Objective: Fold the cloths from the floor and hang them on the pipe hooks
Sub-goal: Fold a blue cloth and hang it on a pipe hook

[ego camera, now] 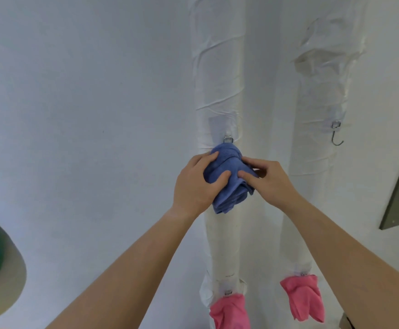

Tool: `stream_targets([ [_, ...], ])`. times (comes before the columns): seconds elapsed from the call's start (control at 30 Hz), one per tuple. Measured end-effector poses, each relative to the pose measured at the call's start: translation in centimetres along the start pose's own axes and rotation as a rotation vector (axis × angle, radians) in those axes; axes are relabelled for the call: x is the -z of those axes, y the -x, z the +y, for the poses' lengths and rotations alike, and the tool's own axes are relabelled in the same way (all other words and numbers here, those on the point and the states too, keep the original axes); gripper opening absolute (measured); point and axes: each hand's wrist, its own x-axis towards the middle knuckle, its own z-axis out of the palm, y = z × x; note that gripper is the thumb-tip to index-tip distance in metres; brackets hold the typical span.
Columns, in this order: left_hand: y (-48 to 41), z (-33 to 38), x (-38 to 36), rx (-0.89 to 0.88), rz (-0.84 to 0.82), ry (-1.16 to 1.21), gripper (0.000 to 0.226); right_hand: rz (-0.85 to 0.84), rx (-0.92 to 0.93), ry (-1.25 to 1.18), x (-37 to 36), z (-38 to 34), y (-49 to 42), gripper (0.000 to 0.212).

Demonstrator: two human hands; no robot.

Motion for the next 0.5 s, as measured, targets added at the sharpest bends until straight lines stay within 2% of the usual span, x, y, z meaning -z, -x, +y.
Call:
stream_targets([
  [0.17, -0.3, -0.4, -0.7, -0.103, 0.133, -0.209, 0.040, -0.018, 0.005, -0.010, 0.5, -0.4, -0.7, 0.044],
  [0.27, -0.6, -0.6, -1.5, -0.083, 0.148, -0.132, 0.033, 0.045, 0.021, 0.021, -0.1, -0.4, -0.7, 0.044],
  [0.4, -1.2, -0.5, -2.0, -0.061, 0.187, -0.081, 0.028, 0.159, 0.071, 0.035, -1.4, -0.3, -1.0, 0.029],
  [0.5, -1.1, -0.6, -1.8, -0.053, 0.177, -0.101, 0.030, 0.182, 0.074, 0.077, -1.6, 0.1, -1.0, 0.032],
])
